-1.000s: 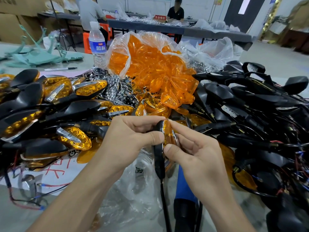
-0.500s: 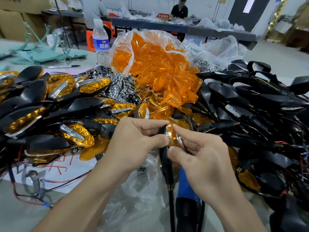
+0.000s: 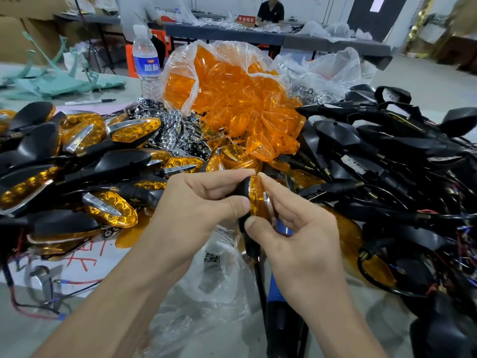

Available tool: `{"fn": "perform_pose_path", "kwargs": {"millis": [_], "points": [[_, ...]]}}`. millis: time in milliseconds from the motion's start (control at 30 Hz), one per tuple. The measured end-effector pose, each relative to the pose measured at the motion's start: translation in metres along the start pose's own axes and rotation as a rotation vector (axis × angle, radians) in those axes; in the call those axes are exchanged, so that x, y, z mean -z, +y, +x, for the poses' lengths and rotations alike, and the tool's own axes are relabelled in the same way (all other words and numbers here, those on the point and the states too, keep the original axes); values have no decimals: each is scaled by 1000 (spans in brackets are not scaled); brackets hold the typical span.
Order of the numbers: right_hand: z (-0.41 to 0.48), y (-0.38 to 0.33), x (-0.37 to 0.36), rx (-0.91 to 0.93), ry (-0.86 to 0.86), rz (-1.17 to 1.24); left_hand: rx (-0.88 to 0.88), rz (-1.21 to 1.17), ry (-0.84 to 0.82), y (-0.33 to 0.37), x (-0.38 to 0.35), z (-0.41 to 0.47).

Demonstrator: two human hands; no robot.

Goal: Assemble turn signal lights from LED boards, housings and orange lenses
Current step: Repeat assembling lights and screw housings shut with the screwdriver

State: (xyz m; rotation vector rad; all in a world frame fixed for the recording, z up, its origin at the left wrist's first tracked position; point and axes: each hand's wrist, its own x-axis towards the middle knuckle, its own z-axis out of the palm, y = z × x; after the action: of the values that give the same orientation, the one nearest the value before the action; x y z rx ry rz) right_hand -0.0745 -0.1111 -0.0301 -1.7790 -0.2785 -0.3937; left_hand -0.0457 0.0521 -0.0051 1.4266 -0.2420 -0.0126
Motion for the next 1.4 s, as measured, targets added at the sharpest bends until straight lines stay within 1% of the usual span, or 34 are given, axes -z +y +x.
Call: {"fn": "perform_pose_path", "kwargs": {"millis": [67,133,233,367,400,500,567,600,667,700,733,833,900,967,1000,1033,1133,1200,1267,1400], "points": [[1,2,-3,1,66,15,53,-76,-82,1,-1,1],[-1,3,-5,5,166,-28,102,-119,-131,-1,-6,2],[-6,4,-10,-1,269,-118,113,-31,-61,-4,-17,0],[-13,3,-22,42,263,-221,13,181,74,-8,-21,-4],[-11,3,-22,40,244,-202,-9,204,89,-8,-21,-5],[-2,1,-12,-7,152,-31,-45,202,96,-3,-20,-4],[4,0,-3,-105,118,67,-65,205,96,0,-21,-5],[7,0,2,-179,68,146,-74,204,83,1,-21,-6],[12,-3,9,-295,-128,320,-84,182,45,2,-21,-8],[14,-3,12,-310,-224,361,-87,178,28,2,-19,-8],[15,-3,15,-308,-283,371,-91,184,10,3,-18,-8],[16,-1,22,-312,-291,448,-72,233,-61,3,-13,-6],[14,-2,21,-267,-277,490,-95,291,-68,3,-14,-8],[13,-3,17,-169,-222,441,-133,412,21,3,-14,-9],[12,-4,15,-123,-182,403,-126,420,40,4,-15,-10],[12,-4,13,-85,-146,363,-91,354,27,5,-15,-8],[11,-8,10,-2,-79,275,129,6,-55,4,-19,3],[10,-12,8,42,-78,266,223,-103,-48,0,-24,4],[9,-14,6,80,-67,251,225,-121,-34,-8,-23,-1],[7,-16,4,100,-59,258,159,-17,-46,-15,-22,-6]]}}
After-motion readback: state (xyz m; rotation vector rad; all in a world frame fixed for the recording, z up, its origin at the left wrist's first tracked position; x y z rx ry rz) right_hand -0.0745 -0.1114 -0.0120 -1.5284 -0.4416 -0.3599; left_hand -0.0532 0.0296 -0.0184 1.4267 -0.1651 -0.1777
